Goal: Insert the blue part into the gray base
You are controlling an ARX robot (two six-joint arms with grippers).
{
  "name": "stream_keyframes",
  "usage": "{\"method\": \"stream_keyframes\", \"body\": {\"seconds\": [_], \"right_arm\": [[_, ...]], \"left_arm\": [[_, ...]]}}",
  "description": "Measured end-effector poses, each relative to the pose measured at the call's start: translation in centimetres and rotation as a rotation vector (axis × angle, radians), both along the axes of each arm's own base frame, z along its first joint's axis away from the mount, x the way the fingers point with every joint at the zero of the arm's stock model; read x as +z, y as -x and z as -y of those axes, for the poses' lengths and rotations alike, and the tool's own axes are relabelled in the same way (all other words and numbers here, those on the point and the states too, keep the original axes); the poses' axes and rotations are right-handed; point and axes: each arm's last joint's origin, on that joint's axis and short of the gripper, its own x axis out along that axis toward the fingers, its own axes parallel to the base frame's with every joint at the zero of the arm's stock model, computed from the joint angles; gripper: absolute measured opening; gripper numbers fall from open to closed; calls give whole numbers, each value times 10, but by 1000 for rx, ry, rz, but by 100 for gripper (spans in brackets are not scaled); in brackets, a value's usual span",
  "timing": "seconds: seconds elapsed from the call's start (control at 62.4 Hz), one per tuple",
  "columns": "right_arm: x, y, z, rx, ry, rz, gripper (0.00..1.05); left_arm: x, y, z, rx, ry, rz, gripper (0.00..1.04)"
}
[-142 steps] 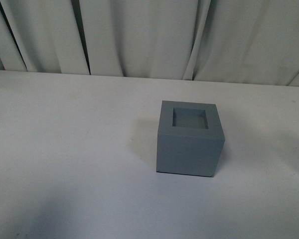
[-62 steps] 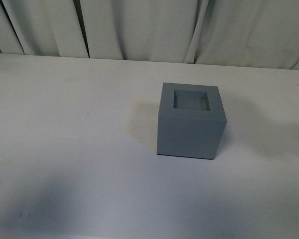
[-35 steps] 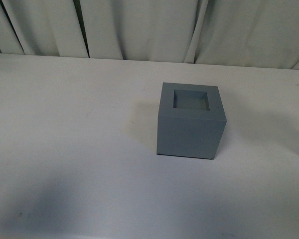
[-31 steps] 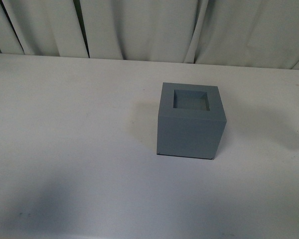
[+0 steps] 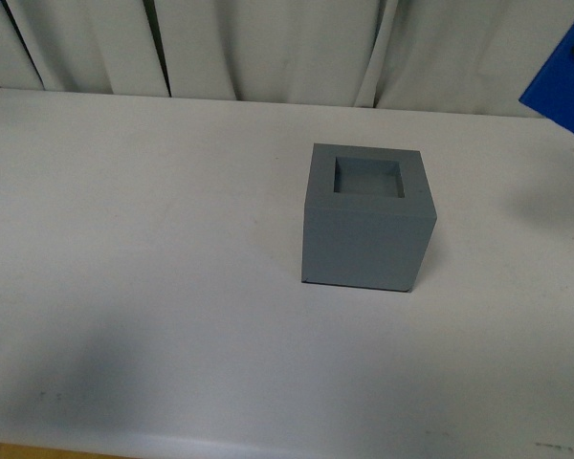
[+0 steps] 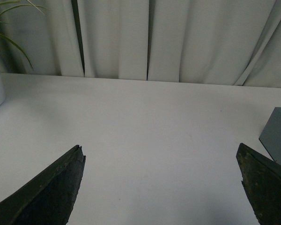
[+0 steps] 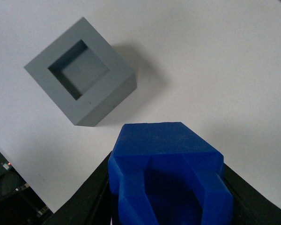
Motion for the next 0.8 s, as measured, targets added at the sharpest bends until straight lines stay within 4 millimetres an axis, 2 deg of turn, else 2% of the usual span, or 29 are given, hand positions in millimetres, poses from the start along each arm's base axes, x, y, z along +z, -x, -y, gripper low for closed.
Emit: {"method": "stream_keyframes", "body": {"seconds": [0.112, 0.256, 0.481, 0.801], "right_arm": [[2, -7, -17, 104, 10, 19, 48], [-7, -17, -42, 248, 31, 5, 48], [-13, -28, -70, 379, 51, 0, 48], [-30, -38, -91, 471, 96, -32, 48]], "left_arm": [[0, 0, 0, 0, 0, 0, 98], [0, 0, 0, 0, 0, 0, 98], [0, 0, 0, 0, 0, 0, 98], [0, 0, 0, 0, 0, 0, 98]]}}
